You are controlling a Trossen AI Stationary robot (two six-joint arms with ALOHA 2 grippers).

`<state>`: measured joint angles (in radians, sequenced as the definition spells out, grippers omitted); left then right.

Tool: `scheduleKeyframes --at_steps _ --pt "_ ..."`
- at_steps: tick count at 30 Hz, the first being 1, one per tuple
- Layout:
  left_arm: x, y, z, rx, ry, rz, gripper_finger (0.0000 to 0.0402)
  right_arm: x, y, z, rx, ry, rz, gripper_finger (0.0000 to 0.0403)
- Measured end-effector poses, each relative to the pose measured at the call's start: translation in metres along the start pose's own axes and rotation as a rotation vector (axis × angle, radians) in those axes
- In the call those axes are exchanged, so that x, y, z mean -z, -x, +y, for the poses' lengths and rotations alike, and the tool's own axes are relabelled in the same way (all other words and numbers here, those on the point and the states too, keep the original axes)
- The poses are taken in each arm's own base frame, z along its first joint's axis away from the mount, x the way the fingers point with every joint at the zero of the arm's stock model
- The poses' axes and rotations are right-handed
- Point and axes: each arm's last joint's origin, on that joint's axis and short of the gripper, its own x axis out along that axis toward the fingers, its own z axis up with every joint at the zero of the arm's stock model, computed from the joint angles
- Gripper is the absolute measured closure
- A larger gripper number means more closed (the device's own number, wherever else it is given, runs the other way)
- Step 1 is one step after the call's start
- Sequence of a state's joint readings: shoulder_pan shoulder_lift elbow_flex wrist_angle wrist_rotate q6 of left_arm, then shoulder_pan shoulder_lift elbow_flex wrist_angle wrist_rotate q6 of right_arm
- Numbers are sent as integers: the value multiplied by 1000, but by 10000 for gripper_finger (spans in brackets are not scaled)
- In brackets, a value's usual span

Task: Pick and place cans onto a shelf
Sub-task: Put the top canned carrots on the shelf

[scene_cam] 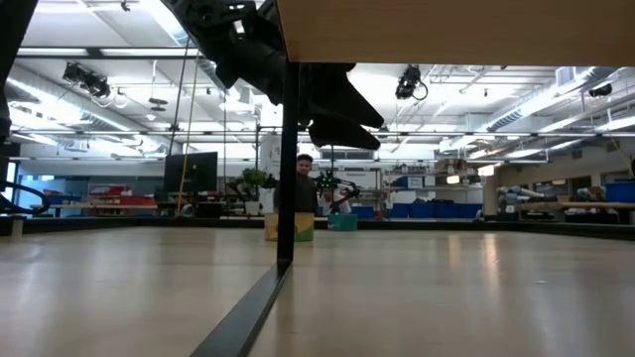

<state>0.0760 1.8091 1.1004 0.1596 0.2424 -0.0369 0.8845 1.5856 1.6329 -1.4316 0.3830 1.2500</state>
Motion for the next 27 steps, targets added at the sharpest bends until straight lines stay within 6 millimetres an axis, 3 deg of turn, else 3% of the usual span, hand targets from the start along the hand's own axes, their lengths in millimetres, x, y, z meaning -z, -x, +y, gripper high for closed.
scheduleKeyframes --at_steps 5,22,27 --pt "0 -1 -3 7 -4 1 97 -1 0 0 14 -4 -38 59" --pt "1 -2 -10 22 -20 4 97 2 0 2 -42 73 82 53" --pt "-2 2 -11 22 -41 0 97 0 8 -3 -82 81 67 53"
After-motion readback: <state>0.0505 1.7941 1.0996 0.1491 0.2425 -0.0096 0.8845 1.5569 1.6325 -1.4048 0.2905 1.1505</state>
